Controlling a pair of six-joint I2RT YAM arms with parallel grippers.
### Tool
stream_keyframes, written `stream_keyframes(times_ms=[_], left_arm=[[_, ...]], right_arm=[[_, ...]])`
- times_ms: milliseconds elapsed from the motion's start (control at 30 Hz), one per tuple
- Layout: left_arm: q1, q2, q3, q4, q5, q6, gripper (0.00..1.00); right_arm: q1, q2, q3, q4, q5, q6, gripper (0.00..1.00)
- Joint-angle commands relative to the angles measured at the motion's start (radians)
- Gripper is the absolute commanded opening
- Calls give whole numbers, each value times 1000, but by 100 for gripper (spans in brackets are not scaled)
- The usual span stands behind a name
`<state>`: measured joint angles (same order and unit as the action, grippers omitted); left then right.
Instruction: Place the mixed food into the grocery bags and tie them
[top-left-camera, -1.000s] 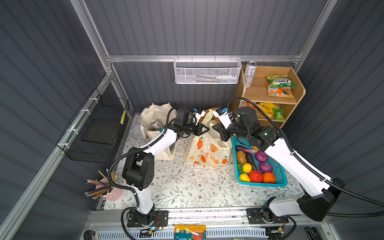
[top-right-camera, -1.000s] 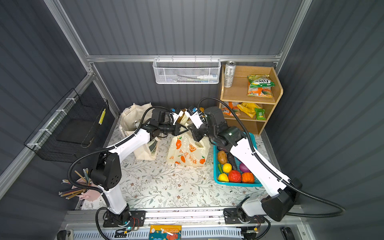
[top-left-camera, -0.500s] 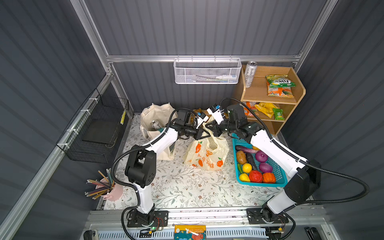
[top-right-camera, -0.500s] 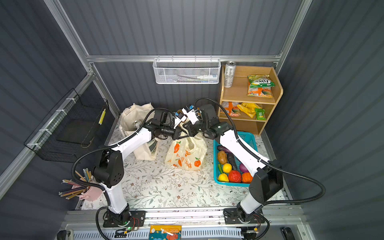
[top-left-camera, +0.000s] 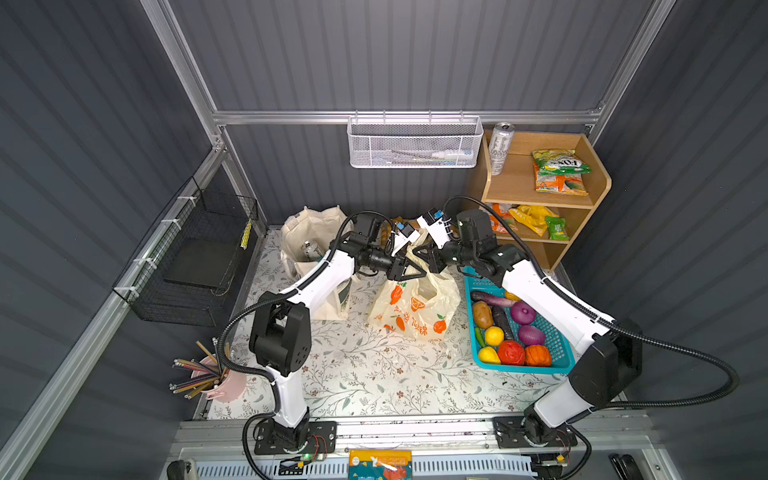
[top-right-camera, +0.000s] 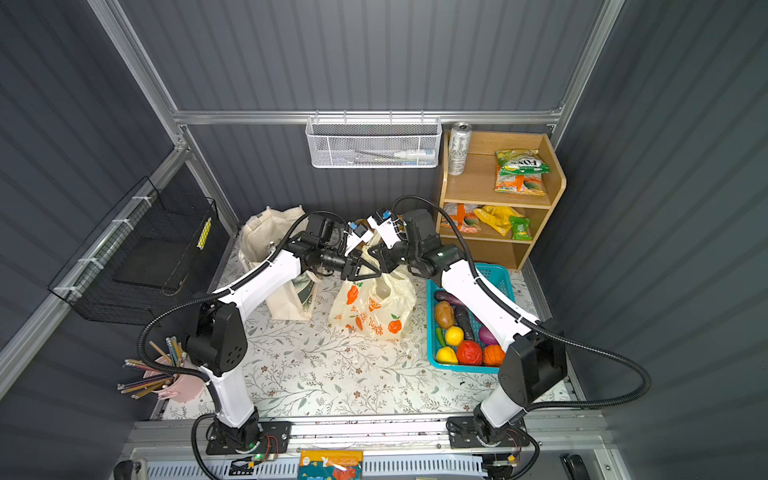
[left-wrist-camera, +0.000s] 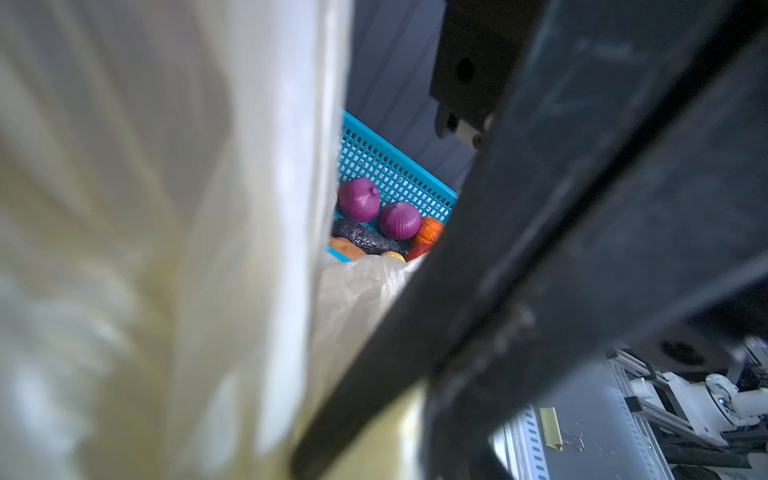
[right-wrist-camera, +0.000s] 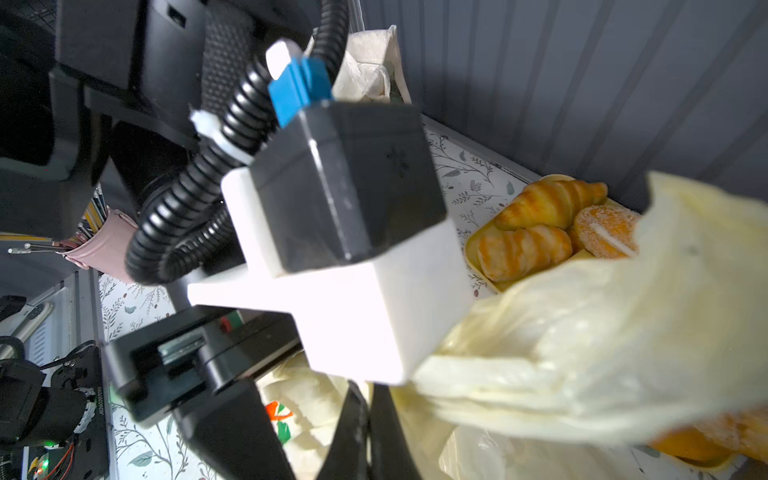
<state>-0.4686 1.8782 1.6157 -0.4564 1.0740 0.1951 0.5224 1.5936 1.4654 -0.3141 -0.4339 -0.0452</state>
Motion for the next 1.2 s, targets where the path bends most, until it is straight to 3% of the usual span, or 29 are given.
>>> stream_keyframes(times_ms=[0,200,367,767,833,900,967,1167], left_arm=[[11,-35,33,-6,78,9,42],[12,-46,-37,228,88,-163,42],[11,-37,-50,272,59,-193,39],[10,-59,-122,392,0,-253,10],[10,-58,-126,406,-2,-262,3],[10,-59,-129,404,-6,-261,0],[10,-58,-132,399,-10,-255,0],[11,-69,-136,378,-18,-242,0]], right_arm=[[2,-12,-13,4,-24,2,0],[20,-17,-13,30,-73,42,0],[43,-11,-7,44,-79,61,0],[50,-16,-36,68,-86,100,5],[50,-24,-39,61,-80,96,13],[41,-44,-42,50,-65,102,35],[5,-83,-53,46,-86,139,45],[-124,-290,-195,100,-139,260,58]])
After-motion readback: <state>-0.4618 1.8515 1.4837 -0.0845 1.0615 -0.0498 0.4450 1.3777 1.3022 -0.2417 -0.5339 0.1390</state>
